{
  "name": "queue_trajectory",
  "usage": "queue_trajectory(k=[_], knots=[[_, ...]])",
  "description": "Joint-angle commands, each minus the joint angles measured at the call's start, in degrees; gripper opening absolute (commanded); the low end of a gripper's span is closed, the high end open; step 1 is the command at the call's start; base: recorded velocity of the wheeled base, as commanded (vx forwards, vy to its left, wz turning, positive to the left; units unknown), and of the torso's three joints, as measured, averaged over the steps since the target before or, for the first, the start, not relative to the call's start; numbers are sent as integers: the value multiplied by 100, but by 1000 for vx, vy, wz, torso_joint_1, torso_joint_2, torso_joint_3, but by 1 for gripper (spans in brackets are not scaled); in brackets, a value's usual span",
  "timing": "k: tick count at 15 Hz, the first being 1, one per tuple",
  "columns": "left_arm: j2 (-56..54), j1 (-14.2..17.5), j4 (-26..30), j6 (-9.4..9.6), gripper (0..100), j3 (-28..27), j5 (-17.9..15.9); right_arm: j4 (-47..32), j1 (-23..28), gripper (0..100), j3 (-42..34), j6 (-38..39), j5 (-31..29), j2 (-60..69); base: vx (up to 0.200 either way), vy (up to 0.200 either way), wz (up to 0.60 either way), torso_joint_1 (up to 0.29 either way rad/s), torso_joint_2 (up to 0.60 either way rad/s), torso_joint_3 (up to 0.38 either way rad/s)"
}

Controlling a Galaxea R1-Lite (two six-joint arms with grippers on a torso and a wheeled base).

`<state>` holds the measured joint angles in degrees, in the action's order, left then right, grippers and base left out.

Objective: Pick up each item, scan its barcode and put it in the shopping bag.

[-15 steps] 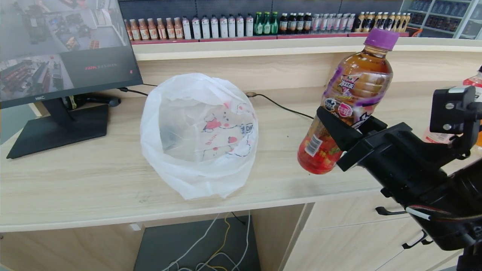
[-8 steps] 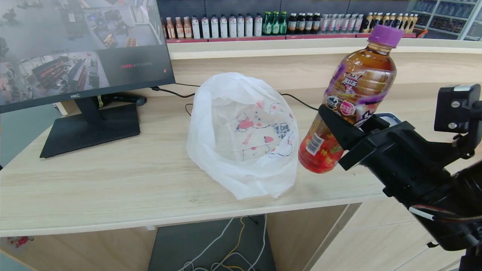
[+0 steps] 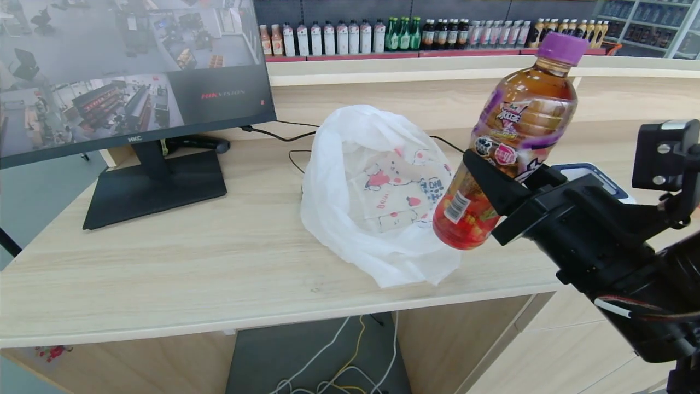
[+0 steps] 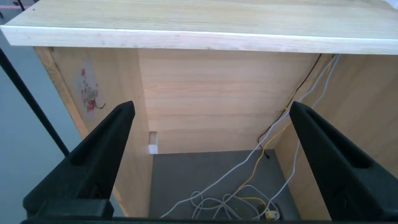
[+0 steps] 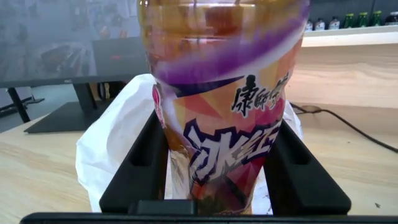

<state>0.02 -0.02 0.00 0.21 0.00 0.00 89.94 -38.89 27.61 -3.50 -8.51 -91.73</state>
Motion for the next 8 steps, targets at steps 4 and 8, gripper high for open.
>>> queue_trajectory(k=[4, 8], knots=[[-2, -6, 0, 6, 100, 0, 0, 6, 4, 0, 218, -28, -2, -143, 0, 0, 0, 0, 0, 0], [-2, -6, 0, 14, 100, 0, 0, 6, 74, 0, 957, -28, -2, -538, 0, 0, 0, 0, 0, 0]])
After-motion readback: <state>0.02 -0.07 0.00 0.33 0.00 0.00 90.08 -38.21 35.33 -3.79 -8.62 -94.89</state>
